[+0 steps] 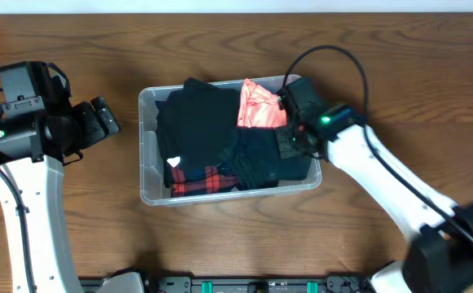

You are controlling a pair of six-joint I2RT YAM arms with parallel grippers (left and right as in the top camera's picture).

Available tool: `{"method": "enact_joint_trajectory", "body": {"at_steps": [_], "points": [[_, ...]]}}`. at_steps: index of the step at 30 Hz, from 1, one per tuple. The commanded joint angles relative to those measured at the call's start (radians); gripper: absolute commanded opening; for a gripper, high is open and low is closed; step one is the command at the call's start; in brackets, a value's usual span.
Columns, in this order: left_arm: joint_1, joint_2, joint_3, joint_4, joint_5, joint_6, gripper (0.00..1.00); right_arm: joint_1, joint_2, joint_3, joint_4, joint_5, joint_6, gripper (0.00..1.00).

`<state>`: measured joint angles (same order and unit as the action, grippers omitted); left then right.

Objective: Pack container

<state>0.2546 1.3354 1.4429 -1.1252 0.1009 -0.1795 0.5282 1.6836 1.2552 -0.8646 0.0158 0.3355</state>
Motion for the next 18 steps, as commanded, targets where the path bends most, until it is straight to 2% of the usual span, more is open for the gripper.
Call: {"method": "enact_joint_trajectory", "body": {"at_steps": [1, 8, 9, 10, 12, 13, 14, 18], "points": [[0.005, 0.005, 0.014, -0.004, -0.005, 0.013, 0.98, 0.000, 0.071, -0.016, -0.003, 0.024, 0.035, 0.01], [0.005, 0.005, 0.014, -0.004, -0.005, 0.013, 0.98, 0.018, 0.041, 0.006, -0.008, 0.021, 0.023, 0.02], [0.005, 0.005, 0.014, -0.004, -0.005, 0.013, 0.98, 0.016, 0.020, 0.012, -0.010, 0.021, 0.018, 0.06], [0.005, 0.005, 0.014, -0.004, -0.005, 0.013, 0.98, 0.014, -0.001, 0.018, -0.010, 0.021, 0.014, 0.15], [0.005, 0.005, 0.014, -0.004, -0.005, 0.013, 0.98, 0.004, -0.062, 0.031, -0.011, 0.021, -0.010, 0.49], [0.005, 0.005, 0.014, -0.004, -0.005, 0.013, 0.98, -0.001, -0.087, 0.037, -0.010, 0.021, -0.024, 0.59], [0.005, 0.005, 0.014, -0.004, -0.005, 0.013, 0.98, -0.008, -0.126, 0.045, -0.010, 0.021, -0.045, 0.67], [0.005, 0.005, 0.014, -0.004, -0.005, 0.013, 0.98, -0.028, -0.279, 0.064, 0.012, 0.021, -0.153, 0.83]]}}
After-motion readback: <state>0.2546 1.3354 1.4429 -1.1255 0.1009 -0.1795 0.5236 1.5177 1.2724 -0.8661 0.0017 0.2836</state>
